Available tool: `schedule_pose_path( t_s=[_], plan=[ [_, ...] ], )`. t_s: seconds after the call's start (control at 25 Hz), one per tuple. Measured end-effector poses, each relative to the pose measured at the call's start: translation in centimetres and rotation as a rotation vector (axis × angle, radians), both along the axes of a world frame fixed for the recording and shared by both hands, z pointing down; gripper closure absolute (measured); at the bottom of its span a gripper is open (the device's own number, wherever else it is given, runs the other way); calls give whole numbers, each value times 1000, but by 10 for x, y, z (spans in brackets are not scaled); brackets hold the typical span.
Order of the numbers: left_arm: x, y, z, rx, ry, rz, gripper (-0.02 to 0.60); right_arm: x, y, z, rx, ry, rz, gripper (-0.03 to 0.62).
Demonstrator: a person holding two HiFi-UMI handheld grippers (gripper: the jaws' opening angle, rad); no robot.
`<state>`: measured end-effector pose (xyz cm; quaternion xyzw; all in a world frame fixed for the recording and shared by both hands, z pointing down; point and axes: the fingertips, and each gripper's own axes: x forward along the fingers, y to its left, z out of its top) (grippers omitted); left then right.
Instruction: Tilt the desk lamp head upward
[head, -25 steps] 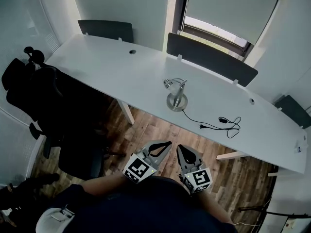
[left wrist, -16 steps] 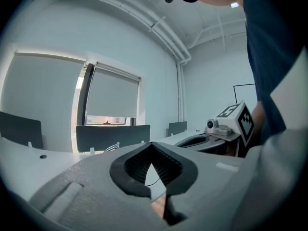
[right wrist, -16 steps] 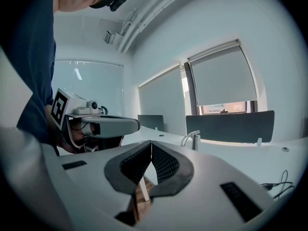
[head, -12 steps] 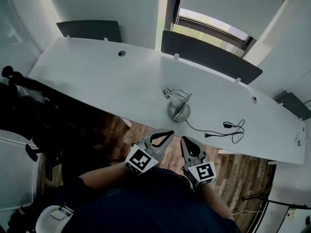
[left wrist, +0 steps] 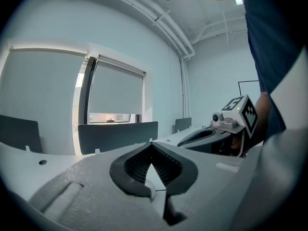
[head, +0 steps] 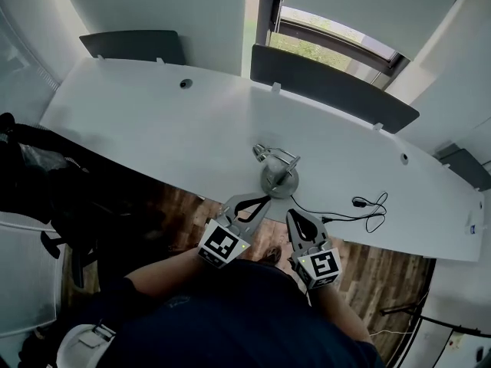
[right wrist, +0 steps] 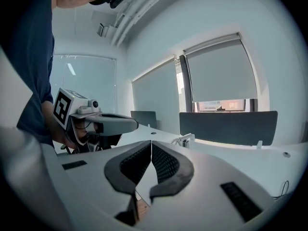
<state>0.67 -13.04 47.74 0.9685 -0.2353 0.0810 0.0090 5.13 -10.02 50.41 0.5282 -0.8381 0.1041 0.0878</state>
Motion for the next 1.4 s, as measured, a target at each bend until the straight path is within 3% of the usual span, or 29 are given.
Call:
schedule_pose_path(
  t_s=[0.44,0.68,1.0,1.4],
  plan=[
    [21,-47,32,-9,-109,-96,583,36,-40,22,-27,11,-59,582],
    [23,-75,60,25,-181,-149,583,46,-60,42,-55,31,-69,582],
    [28,-109,83,67,-282,-159,577,52,-82,69,-96,74,-76,578],
    [32,-137,122,105,-441,-139,508,56,-104,98,-145,128,-67,493]
  ],
)
